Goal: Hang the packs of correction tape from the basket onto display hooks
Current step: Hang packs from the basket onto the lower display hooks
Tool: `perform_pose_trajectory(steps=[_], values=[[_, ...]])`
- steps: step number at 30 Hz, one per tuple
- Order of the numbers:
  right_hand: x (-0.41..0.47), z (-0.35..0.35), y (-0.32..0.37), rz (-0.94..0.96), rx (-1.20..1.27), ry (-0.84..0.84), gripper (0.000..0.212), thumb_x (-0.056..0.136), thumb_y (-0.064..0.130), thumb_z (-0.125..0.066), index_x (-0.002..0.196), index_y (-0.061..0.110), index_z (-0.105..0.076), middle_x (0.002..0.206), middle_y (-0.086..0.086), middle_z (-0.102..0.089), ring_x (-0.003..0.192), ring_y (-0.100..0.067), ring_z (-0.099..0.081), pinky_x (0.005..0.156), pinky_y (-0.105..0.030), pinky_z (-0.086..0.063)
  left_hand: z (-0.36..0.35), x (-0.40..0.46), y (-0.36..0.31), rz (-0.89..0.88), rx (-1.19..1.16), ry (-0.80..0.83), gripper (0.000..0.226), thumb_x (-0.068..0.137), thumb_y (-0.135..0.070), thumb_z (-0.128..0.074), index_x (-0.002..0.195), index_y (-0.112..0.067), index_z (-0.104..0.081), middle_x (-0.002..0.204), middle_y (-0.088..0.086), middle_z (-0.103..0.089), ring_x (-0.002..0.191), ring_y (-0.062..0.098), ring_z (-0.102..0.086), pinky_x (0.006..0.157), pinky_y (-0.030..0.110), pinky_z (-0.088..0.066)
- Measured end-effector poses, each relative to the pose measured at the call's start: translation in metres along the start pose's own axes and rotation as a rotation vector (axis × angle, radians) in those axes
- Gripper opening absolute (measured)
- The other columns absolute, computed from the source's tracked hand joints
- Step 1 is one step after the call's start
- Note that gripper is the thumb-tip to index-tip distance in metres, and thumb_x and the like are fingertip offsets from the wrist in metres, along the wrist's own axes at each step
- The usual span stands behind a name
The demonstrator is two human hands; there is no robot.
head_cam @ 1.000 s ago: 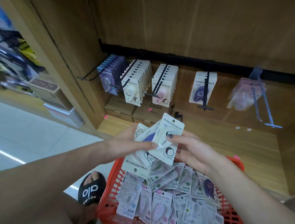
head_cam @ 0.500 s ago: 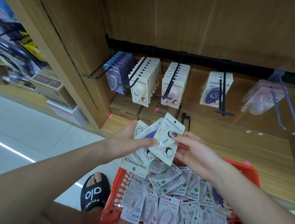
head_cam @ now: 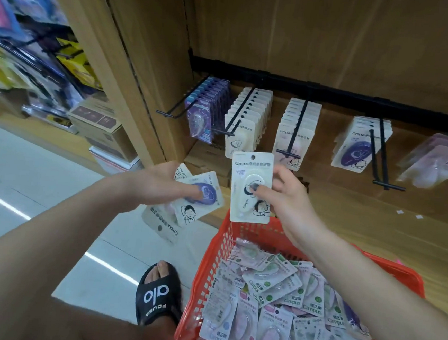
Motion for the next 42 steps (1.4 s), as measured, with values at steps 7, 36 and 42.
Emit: perform_pose_trajectory(steps=[7,36,42], values=[[0.032,-0.053,0.009,0.079,0.027,-0.075,0.031,0.098,0.006,-0.069,0.126,0.017,-0.062,0.109,0.0,-0.08,0.099,-0.019,-0.077,0.082,-0.039,-0.062,0.024,-0.013,0.015,0.036,0.083,0.014,0.047,0.077,-0.051,-0.082,0.106,-0.023,-0.057,0.097,0.002,-0.074,0.086,0.019,-0.073,0.085,0.038,-0.06],[0.022,-0.024,-0.051,-0.365,0.066,-0.133,0.056,0.1,0.054,-0.058,0.134,0.009,-0.056,0.123,-0.017,-0.072,0.109,-0.029,-0.072,0.09,-0.043,-0.055,-0.005,-0.011,-0.025,-0.133,-0.075,0.275,0.047,0.09,-0.036,-0.079,0.125,-0.018,-0.053,0.103,0.006,-0.081,0.1,0.03,-0.077,0.097,0.055,-0.059],[-0.022,-0.054,-0.026,-0.359,0.404,0.149,0.039,0.105,0.042,-0.054,0.132,0.015,-0.064,0.13,-0.014,-0.072,0.119,-0.032,-0.07,0.105,-0.047,-0.054,-0.021,-0.01,-0.04,-0.185,-0.095,0.315,0.04,0.092,-0.03,-0.078,0.125,-0.022,-0.057,0.107,0.006,-0.08,0.101,0.029,-0.077,0.093,0.053,-0.061]])
Point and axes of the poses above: each hand's wrist, its own x-axis towards the middle knuckle, its own z-axis out of the back of the hand, y = z × x, the point moved 10 cm from there along x, towards the middle knuckle
